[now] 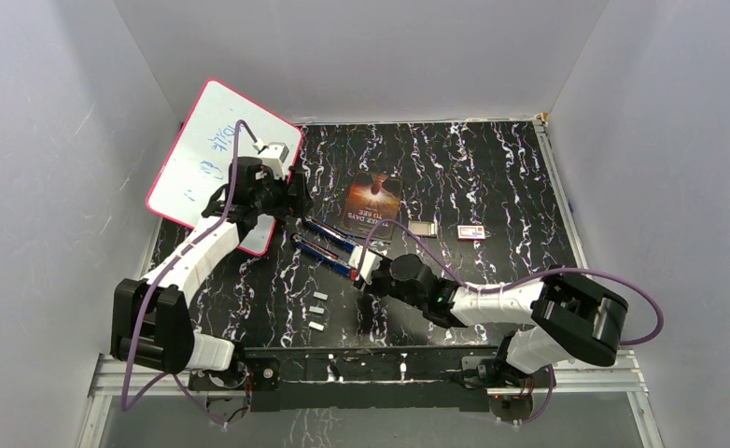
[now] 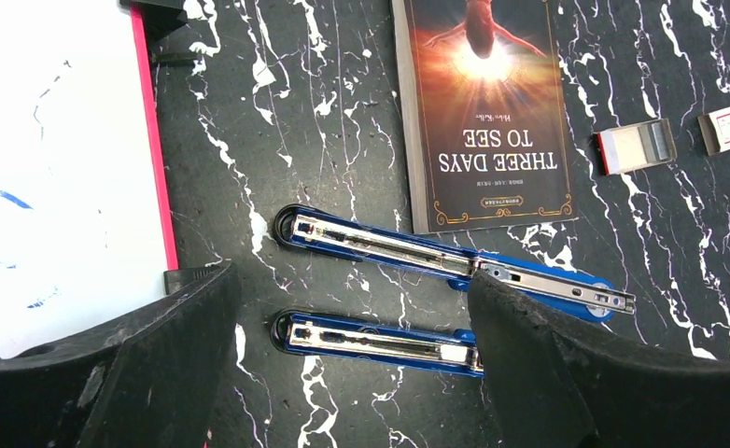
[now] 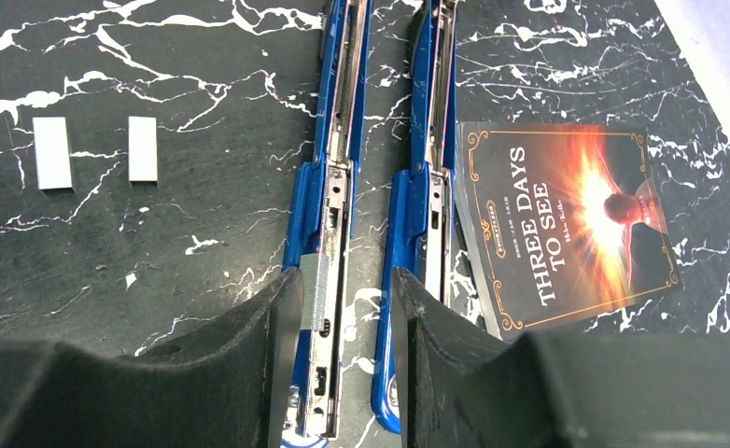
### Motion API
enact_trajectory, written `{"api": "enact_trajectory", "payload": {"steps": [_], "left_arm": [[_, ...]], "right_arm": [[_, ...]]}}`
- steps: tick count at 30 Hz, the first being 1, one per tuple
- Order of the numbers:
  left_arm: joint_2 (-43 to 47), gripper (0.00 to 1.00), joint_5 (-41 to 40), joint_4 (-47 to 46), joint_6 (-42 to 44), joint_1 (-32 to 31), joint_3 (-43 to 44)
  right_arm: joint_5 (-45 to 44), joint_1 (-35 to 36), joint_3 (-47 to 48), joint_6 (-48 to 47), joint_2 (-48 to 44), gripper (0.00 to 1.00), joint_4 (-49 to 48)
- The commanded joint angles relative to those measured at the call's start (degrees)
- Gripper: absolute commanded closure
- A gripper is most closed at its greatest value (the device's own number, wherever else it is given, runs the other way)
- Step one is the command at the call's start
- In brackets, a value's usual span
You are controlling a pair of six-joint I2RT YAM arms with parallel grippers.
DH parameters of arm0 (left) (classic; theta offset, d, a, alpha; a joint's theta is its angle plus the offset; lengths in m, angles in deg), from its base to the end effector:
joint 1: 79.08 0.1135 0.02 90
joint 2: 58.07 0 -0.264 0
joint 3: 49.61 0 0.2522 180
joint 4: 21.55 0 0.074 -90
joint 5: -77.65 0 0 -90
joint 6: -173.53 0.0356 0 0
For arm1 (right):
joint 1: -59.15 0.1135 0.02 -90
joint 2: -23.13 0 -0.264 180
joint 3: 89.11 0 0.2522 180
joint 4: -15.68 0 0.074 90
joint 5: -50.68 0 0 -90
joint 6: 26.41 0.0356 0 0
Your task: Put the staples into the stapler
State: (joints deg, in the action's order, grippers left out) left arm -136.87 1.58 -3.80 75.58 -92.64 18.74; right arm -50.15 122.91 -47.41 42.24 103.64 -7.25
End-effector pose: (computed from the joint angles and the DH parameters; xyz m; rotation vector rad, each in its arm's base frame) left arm 0.3017 -0.0816 0.2754 0.2533 2.0668 -0.4812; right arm 0.1288 0.2462 0.1860 -1.1548 1.4538 0.3422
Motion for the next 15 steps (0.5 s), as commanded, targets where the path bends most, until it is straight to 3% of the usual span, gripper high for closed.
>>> {"api": "enact_trajectory", "payload": {"steps": [1, 15], "left_arm": [[3.02, 0.10, -0.98, 1.25, -0.08, 0.04, 0.51], [2.16, 0.08, -3.26, 2.53, 1.30, -0.91, 0.74]], "right_arm": [[3.34, 0.01, 0.09, -2.97, 0.40, 0.52, -3.99], [4.94, 0.57, -2.80, -11.18, 4.15, 0.52, -7.23]]}}
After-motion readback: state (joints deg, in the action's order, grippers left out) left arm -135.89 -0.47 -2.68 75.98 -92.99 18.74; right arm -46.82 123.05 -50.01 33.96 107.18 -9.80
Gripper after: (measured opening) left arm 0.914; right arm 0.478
